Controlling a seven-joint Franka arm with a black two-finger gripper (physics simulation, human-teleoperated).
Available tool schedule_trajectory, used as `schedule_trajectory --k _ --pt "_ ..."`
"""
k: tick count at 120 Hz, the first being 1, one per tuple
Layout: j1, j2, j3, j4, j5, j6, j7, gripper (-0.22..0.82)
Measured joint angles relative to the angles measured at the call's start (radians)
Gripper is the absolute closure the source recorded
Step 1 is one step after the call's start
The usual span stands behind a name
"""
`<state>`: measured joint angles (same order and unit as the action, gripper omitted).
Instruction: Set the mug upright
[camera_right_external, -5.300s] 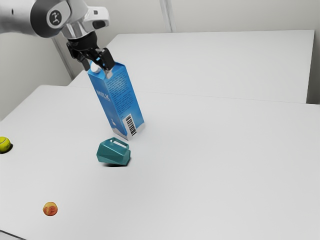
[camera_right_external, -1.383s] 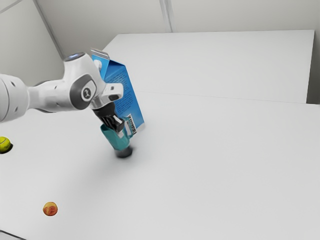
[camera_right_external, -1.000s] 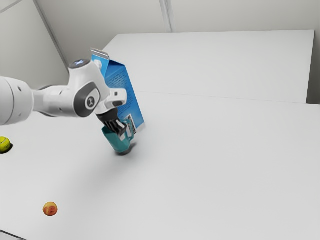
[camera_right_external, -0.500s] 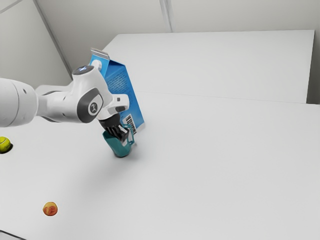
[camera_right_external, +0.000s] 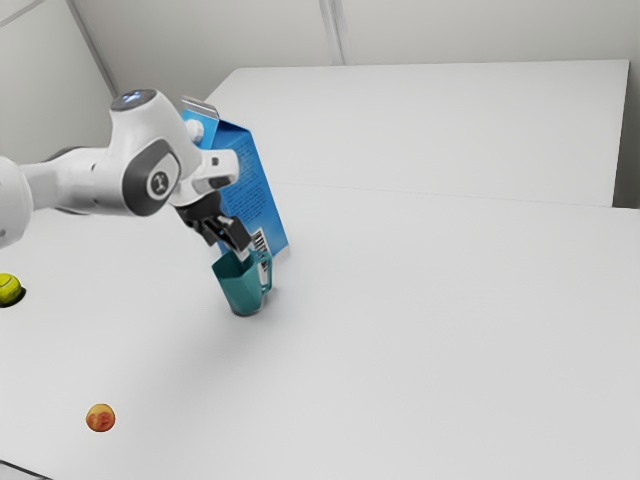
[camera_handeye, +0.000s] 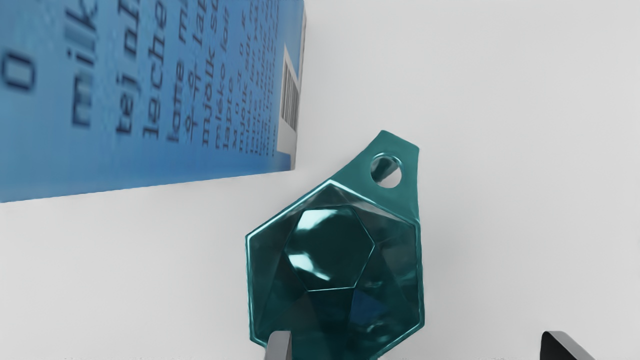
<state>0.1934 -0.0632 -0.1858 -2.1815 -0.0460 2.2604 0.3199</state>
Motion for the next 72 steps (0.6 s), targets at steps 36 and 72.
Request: schedule_trajectory --k 36,72 --pt "-0.035 -0.048 0.0 0.114 -0.004 -0.091 -0.04 0.02" --pt "-0.074 0.018 -0.001 0.327 0.071 -0.244 -0.152 0.0"
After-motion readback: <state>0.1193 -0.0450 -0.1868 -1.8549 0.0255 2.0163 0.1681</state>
